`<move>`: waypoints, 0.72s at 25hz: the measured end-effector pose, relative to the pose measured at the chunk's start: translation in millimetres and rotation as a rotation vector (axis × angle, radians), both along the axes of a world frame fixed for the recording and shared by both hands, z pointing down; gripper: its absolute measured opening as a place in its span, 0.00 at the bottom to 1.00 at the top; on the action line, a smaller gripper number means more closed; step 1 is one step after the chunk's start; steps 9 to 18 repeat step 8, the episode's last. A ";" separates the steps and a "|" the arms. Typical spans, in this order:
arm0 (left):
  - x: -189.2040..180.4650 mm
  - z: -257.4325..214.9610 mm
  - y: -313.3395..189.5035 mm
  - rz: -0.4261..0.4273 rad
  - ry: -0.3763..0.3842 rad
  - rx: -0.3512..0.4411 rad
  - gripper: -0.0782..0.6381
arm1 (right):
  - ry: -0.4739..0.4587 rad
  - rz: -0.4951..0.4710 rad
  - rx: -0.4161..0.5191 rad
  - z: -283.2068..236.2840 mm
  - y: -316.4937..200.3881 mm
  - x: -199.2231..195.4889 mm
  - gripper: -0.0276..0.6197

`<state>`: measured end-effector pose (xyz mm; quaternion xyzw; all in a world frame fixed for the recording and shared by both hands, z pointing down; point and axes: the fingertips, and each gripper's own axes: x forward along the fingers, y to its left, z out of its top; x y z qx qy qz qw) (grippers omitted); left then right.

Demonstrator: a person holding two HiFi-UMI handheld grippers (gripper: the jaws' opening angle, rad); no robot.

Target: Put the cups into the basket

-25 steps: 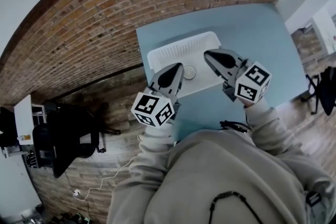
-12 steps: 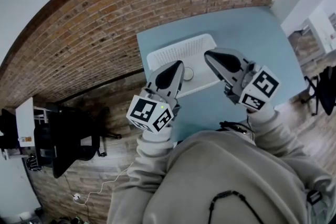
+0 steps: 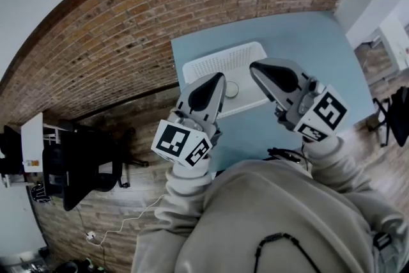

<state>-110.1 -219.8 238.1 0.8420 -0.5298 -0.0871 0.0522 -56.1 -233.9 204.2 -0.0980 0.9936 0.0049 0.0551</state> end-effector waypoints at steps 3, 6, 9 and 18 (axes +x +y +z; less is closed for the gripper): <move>-2.1 -4.5 2.9 -0.008 -0.002 0.008 0.10 | 0.005 0.005 0.030 -3.8 3.2 -1.3 0.06; -1.9 -7.2 3.6 -0.008 -0.003 0.015 0.10 | 0.011 0.001 0.046 -5.1 5.4 -2.8 0.06; -1.2 -8.2 3.9 -0.006 -0.004 0.016 0.10 | 0.009 -0.001 0.047 -6.1 6.7 -3.3 0.06; -1.2 -8.2 3.9 -0.006 -0.004 0.016 0.10 | 0.009 -0.001 0.047 -6.1 6.7 -3.3 0.06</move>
